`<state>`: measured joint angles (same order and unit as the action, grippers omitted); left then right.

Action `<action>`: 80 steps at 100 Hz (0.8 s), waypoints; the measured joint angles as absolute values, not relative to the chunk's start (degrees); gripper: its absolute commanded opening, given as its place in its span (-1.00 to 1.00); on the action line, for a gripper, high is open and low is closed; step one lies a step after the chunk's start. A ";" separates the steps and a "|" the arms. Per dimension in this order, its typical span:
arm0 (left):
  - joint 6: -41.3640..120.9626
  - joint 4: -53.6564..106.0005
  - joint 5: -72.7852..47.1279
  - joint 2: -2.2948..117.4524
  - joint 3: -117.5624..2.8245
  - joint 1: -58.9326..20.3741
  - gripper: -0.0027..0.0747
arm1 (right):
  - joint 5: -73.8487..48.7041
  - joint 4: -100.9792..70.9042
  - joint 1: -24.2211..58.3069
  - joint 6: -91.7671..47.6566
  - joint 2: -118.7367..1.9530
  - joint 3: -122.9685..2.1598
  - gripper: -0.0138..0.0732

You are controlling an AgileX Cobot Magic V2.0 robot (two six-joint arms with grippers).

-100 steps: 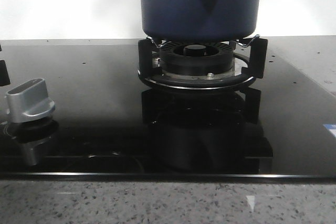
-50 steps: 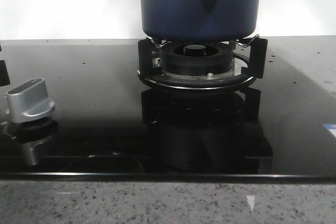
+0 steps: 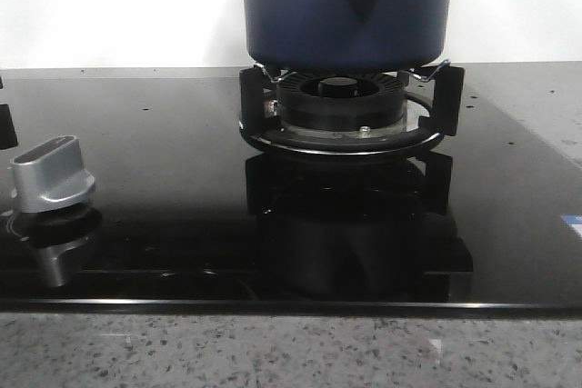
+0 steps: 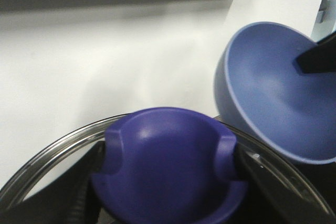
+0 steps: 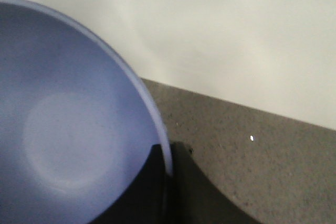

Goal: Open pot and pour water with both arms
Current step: 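Tilt the blue bowl with the right gripper to pour water into the pot, then set the blue bowl back on the counter and open the right gripper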

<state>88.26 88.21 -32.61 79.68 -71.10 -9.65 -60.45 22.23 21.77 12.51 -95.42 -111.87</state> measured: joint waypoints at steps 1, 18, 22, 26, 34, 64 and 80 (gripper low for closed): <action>88.26 88.21 -32.61 79.68 -71.10 -9.66 -0.11 | -60.74 22.01 21.34 12.60 -95.10 -111.87 -0.79; 88.26 88.57 -32.62 79.68 -71.10 -12.27 -0.11 | -68.13 15.22 11.48 13.29 -90.64 -111.87 -0.79; 88.36 88.57 -32.71 79.68 -71.10 -12.94 -0.11 | -69.54 13.12 8.21 13.41 -89.59 -111.87 -0.79; 88.36 88.69 -32.71 79.81 -71.10 -13.72 -0.11 | -71.05 11.48 5.51 13.53 -88.78 -111.87 -0.79; 88.48 89.09 -32.84 80.45 -71.10 -15.18 -0.11 | -72.43 9.96 -0.18 13.62 -86.87 -111.15 -0.79; 91.40 95.52 -32.63 82.74 -71.10 -19.81 -0.11 | -70.88 7.88 -9.58 13.62 -78.66 -91.79 -0.79; 93.86 97.56 -32.49 83.41 -71.10 -22.30 -0.11 | -67.58 6.94 -10.52 14.22 -77.26 -80.68 -0.79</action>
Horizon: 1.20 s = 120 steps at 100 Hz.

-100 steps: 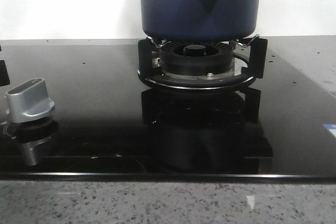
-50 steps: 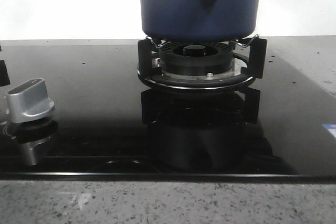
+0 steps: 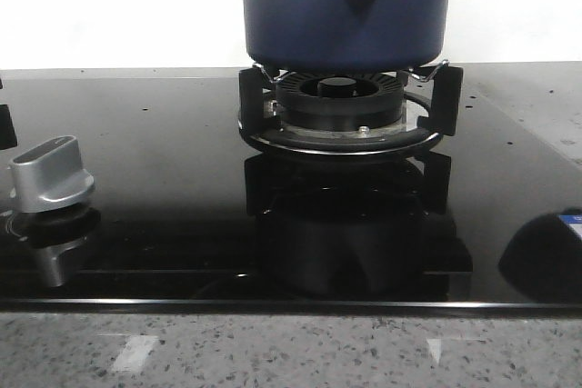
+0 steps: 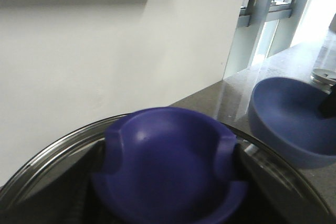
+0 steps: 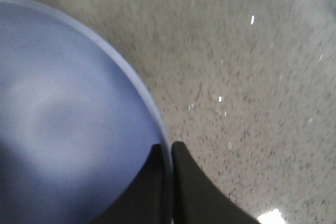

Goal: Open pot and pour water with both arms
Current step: 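Set the blue bowl back on the counter and open the right gripper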

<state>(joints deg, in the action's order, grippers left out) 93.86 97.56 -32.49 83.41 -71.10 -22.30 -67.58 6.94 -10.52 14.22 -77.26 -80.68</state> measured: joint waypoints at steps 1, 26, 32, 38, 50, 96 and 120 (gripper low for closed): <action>93.86 97.56 -32.49 83.54 -71.10 -22.49 -0.11 | -67.27 6.94 -10.53 14.20 -77.22 -80.35 -0.79; 96.25 98.07 -32.45 83.51 -71.10 -24.63 -0.11 | -64.83 6.94 -12.87 15.60 -77.13 -74.24 -0.79; 96.81 98.38 -32.35 83.51 -71.10 -24.97 -0.11 | -64.62 6.94 -12.98 15.78 -77.13 -73.56 -0.79; 97.14 99.09 -32.35 83.67 -71.10 -25.34 -0.11 | -64.50 6.94 -13.07 16.32 -77.13 -72.90 -0.79; 97.70 100.62 -32.35 84.49 -71.10 -26.01 -0.11 | -64.39 6.94 -13.07 16.74 -77.63 -71.86 -0.79; 104.71 101.08 -32.97 88.17 -71.70 -30.77 -0.11 | -63.79 6.95 -13.07 17.95 -77.73 -71.39 -0.08; 105.97 101.08 -32.89 90.24 -71.78 -31.26 -0.11 | -60.18 6.95 -13.07 18.16 -74.64 -72.17 0.05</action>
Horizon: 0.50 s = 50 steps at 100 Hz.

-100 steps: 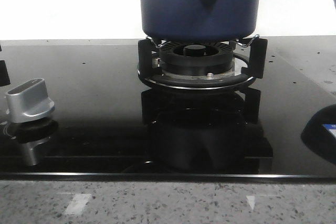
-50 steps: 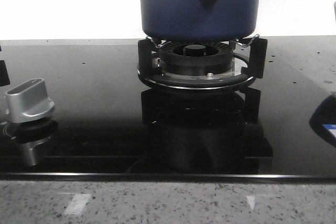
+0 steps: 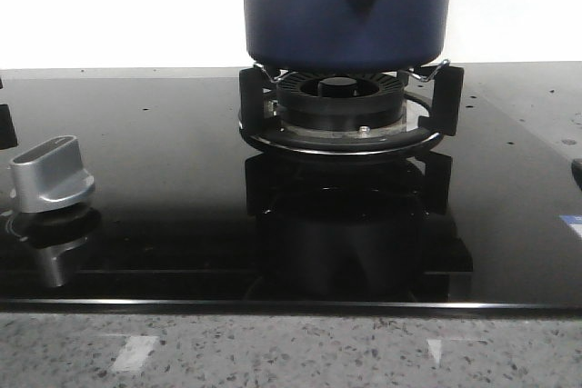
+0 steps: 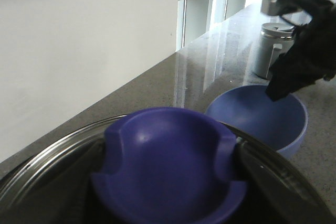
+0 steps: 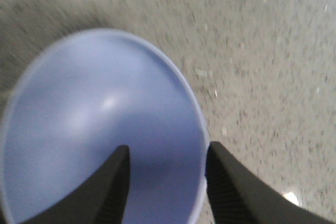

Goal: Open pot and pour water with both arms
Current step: 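Set the blue bowl back on the counter and open the right gripper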

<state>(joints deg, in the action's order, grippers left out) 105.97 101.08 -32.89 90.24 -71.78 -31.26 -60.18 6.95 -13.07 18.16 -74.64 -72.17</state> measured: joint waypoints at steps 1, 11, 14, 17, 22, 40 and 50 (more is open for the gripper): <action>105.97 101.08 -32.79 90.25 -71.78 -31.26 -0.11 | -59.96 6.95 -13.07 18.16 -74.17 -72.34 0.05; 106.20 101.08 -32.54 90.90 -71.92 -31.26 -0.11 | -57.04 7.05 -13.07 18.16 -70.54 -74.26 0.05; 106.60 101.08 -32.43 90.90 -72.02 -31.26 -0.11 | -56.20 7.05 -13.07 18.16 -69.42 -74.79 0.05; 107.03 101.08 -32.03 90.90 -72.19 -31.26 -0.11 | -55.67 7.05 -13.07 18.16 -68.30 -75.28 0.05; 107.74 101.08 -31.62 90.90 -72.64 -31.26 -0.11 | -55.08 6.28 -13.07 18.16 -66.09 -75.94 0.04; 110.14 101.08 -29.90 90.90 -74.11 -31.26 -0.11 | -54.81 1.65 -11.07 18.04 -59.79 -76.43 -0.62; 110.79 101.22 -29.23 91.49 -75.42 -31.26 -0.11 | -54.69 0.00 -8.84 16.84 -56.87 -76.43 -0.84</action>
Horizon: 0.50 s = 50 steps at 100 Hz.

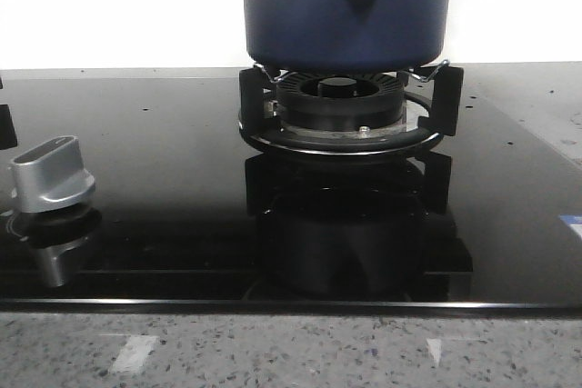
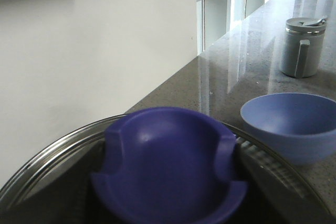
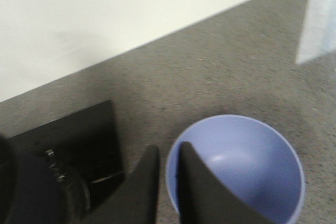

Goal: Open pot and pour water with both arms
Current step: 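Set the blue bowl back on the counter and open the right gripper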

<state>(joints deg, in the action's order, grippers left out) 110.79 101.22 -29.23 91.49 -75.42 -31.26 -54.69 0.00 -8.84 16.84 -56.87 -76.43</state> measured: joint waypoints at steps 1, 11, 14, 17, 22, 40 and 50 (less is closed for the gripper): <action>110.79 101.22 -29.23 91.56 -75.64 -31.26 -0.11 | -54.56 0.00 -8.71 16.69 -56.70 -76.43 -0.84; 110.93 101.50 -29.09 92.87 -76.73 -31.26 -0.11 | -54.07 -0.45 -7.57 16.14 -54.55 -76.43 -0.84; 110.93 101.50 -29.09 93.49 -76.98 -31.26 -0.11 | -53.97 -0.45 -7.30 16.01 -53.93 -76.43 -0.84; 110.93 101.50 -29.09 93.96 -77.19 -31.26 -0.11 | -53.97 -0.45 -7.29 15.56 -53.50 -76.43 -0.84; 110.93 101.50 -29.09 94.81 -77.43 -31.26 -0.11 | -53.97 -0.45 -7.19 15.20 -53.01 -76.43 -0.84; 110.93 101.50 -28.64 96.45 -77.41 -31.26 -0.11 | -53.97 -0.45 -7.06 14.98 -52.23 -76.43 -0.84; 110.93 101.50 -28.35 96.45 -77.41 -31.26 -0.11 | -53.97 -0.45 -5.98 14.84 -52.23 -76.43 -0.84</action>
